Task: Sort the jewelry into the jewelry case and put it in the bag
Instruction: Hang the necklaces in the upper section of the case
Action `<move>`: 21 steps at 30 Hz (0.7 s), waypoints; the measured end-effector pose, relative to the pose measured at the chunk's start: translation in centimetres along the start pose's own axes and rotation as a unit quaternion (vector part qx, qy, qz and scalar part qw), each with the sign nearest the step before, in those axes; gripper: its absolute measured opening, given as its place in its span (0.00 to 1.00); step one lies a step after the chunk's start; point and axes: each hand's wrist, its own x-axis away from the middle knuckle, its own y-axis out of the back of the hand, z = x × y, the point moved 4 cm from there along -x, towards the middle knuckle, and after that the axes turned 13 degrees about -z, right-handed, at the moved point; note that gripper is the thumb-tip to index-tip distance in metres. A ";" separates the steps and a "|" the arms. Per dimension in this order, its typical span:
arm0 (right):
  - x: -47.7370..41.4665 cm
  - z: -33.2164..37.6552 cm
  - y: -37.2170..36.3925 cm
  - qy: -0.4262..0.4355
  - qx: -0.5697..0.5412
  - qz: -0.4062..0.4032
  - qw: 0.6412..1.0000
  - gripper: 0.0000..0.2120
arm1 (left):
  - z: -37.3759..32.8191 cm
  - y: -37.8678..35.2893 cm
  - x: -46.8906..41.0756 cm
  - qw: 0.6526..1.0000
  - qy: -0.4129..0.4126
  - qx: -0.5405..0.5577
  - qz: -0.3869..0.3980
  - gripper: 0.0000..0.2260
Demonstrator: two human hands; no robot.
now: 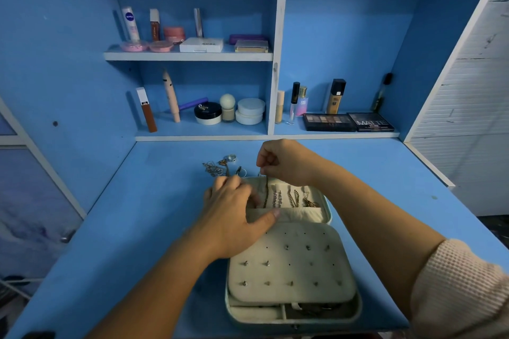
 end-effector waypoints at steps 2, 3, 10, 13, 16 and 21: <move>0.1 -0.2 -0.2 0.006 0.020 -0.003 1.000 0.05 | 0.1 0.0 0.1 1.000 -0.009 -0.016 -0.007 0.31; 0.1 -0.2 -0.3 0.010 0.031 -0.004 0.999 0.05 | 0.0 0.1 0.1 1.000 -0.013 -0.025 -0.010 0.32; 0.5 0.0 -0.9 0.032 0.114 -0.002 0.993 0.03 | 0.3 0.1 0.1 1.000 0.001 -0.009 -0.022 0.31; 0.7 0.3 -1.4 0.037 0.154 0.002 0.987 0.03 | 0.3 0.1 0.1 0.999 -0.001 -0.035 -0.027 0.36; 0.7 0.4 -1.7 0.030 0.214 0.008 0.976 0.05 | 0.0 0.5 0.2 0.997 -0.006 -0.068 -0.034 0.38; 0.7 0.2 -2.2 0.003 0.257 -0.029 0.966 0.04 | -0.5 0.8 0.3 0.989 -0.022 -0.141 -0.044 0.40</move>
